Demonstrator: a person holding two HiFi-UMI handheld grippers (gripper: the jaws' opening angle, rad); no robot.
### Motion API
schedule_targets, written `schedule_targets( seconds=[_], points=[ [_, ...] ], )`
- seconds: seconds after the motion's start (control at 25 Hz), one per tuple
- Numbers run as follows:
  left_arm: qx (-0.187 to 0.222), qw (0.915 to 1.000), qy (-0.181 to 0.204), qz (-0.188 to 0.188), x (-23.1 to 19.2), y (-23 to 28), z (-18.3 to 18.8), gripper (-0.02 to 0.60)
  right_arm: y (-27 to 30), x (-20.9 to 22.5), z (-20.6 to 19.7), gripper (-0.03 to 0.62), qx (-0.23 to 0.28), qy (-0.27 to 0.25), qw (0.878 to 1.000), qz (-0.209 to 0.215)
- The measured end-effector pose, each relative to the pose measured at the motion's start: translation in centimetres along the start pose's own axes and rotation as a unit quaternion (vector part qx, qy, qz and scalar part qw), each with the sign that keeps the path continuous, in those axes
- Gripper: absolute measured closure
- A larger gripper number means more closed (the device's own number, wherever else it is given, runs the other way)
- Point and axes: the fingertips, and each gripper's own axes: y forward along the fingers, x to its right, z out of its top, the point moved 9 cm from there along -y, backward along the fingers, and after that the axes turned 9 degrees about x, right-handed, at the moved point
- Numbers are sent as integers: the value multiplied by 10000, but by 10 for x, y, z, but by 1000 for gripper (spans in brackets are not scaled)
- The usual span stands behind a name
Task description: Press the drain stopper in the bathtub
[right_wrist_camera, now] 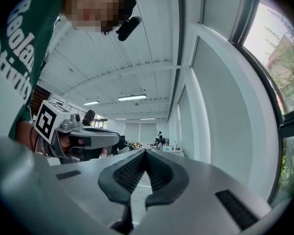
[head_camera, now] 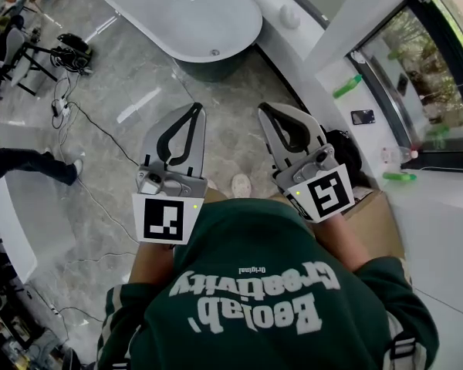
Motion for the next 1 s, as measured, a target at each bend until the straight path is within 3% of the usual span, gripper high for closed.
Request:
schedule_targets(
  seconds=[0.68, 1.0],
  points=[
    [66, 10000, -6, 32, 1, 8, 3, 575, -3, 15, -2, 583, 44, 129, 9998, -159],
    [8, 9999, -41, 127, -19, 20, -14, 574, 15, 25, -16, 583, -42, 144, 9997, -183]
  ],
)
